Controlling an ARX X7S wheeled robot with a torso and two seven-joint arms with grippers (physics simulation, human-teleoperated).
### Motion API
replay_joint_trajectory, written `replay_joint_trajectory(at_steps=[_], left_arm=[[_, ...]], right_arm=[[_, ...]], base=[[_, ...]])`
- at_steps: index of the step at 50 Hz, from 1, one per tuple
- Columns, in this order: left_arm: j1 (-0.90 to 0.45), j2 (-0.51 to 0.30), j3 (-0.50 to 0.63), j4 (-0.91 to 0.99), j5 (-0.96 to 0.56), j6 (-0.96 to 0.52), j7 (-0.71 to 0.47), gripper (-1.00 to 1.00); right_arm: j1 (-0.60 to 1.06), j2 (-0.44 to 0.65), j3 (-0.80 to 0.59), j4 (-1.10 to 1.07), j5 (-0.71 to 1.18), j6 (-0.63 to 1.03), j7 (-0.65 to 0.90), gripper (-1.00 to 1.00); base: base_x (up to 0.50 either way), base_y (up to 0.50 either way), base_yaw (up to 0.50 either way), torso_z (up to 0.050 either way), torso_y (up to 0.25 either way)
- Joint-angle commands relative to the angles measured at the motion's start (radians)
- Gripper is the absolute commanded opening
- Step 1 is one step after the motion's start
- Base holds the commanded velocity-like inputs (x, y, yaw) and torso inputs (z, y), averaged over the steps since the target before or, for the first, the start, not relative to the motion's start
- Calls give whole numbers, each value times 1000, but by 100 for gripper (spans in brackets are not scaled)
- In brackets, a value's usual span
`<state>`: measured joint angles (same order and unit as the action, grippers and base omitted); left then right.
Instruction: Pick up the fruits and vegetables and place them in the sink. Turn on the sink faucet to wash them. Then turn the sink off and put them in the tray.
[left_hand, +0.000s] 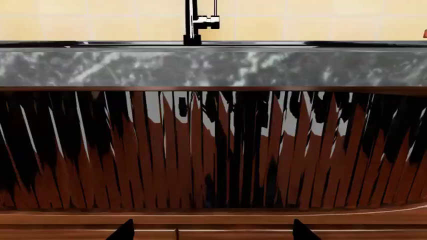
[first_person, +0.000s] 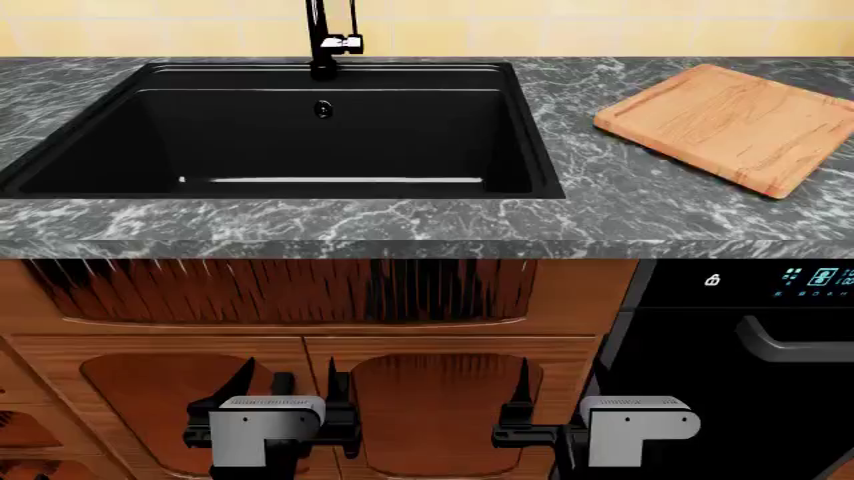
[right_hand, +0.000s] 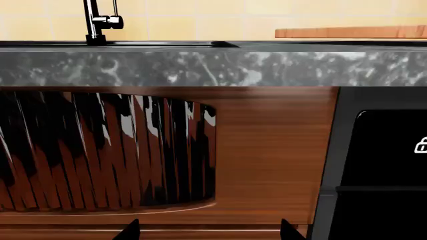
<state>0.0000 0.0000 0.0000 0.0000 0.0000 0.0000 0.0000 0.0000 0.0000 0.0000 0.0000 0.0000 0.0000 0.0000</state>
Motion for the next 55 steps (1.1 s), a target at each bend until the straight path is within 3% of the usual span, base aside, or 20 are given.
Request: replay_joint_trajectory(at_steps=[1, 9, 25, 55], left_arm=[[0, -16, 19, 0, -17, 1, -16, 100], [-1, -42, 45, -1, -58, 0, -30, 100], [-7, -70, 81, -5, -84, -4, -53, 100], [-2, -104, 123, -3, -110, 23, -88, 100]], right_arm=[[1, 16, -21, 1, 13, 2, 21, 100], [7, 43, -54, 5, 34, 2, 45, 100], [12, 69, -88, 11, 56, 5, 74, 100], [15, 102, -132, 12, 78, 1, 120, 100]], base=[[0, 0, 0, 0, 0], [0, 22, 0, 0, 0], [0, 500, 0, 0, 0], [0, 500, 0, 50, 0]])
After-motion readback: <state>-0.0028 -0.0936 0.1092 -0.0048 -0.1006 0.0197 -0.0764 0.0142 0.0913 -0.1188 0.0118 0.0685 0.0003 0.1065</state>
